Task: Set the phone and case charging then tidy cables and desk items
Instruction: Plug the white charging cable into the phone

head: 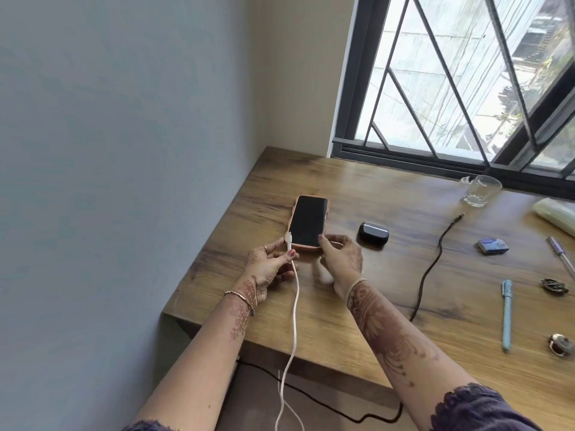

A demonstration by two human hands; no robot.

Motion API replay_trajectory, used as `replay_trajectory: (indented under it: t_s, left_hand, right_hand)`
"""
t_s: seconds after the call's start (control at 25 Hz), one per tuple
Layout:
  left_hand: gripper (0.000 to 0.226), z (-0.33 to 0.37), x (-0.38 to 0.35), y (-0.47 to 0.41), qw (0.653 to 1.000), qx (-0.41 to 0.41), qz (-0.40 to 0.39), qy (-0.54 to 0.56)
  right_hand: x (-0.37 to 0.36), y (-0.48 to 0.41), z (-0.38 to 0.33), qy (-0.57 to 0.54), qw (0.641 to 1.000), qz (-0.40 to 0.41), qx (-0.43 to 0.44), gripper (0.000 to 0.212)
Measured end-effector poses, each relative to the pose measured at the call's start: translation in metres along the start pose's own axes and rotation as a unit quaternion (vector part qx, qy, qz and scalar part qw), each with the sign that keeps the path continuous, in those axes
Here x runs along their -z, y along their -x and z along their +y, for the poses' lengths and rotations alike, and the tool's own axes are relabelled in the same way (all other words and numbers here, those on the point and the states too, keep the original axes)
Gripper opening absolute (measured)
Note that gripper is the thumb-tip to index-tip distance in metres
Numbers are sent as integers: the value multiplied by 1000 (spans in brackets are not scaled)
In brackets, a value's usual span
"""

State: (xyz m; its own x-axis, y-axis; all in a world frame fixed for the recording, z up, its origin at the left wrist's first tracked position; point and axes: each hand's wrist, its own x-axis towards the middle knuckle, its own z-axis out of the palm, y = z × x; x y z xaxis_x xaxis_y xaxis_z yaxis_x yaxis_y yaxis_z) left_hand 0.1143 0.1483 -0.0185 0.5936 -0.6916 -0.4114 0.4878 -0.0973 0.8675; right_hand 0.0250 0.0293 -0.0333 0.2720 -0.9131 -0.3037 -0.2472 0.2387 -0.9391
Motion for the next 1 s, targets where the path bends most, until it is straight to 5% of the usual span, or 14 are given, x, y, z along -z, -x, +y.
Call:
replay_trajectory:
  t_s: [0.32, 1.0]
  left_hand:
    - [57, -3, 1, 12, 999, 0, 10, -40]
    - [6, -13, -13, 11, 992, -17, 48, -118]
  right_hand:
    - [7, 5, -11, -150, 981, -112, -51, 37]
    - [8, 0, -5, -134, 982, -131, -36, 36]
